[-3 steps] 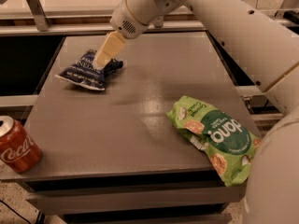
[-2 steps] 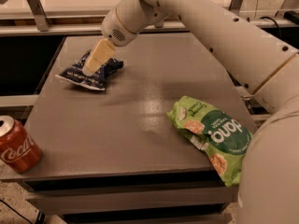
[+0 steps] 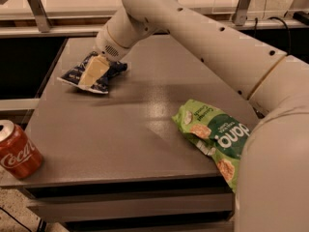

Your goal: Move blue chip bag near coke can

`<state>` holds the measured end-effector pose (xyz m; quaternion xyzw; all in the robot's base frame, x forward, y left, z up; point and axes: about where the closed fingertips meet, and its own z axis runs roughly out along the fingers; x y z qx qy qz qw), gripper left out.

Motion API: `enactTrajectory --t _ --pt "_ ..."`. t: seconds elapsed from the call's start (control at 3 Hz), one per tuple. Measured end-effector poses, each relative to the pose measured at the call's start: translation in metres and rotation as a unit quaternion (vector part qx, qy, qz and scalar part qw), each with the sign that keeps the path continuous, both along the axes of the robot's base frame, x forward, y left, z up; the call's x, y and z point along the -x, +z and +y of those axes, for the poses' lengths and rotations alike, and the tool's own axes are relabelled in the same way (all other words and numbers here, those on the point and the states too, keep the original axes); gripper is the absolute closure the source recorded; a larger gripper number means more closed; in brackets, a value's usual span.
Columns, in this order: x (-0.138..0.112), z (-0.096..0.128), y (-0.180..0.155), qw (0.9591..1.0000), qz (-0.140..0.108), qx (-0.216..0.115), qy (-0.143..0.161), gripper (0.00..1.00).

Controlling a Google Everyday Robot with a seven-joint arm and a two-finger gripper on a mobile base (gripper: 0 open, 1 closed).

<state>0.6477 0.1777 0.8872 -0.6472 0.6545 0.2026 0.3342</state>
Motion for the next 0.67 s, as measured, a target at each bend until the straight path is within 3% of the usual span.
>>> enactTrajectory --t 0.67 --pt "-0.009 0.009 -0.026 0.9994 -0.01 0.033 -0.002 0.63"
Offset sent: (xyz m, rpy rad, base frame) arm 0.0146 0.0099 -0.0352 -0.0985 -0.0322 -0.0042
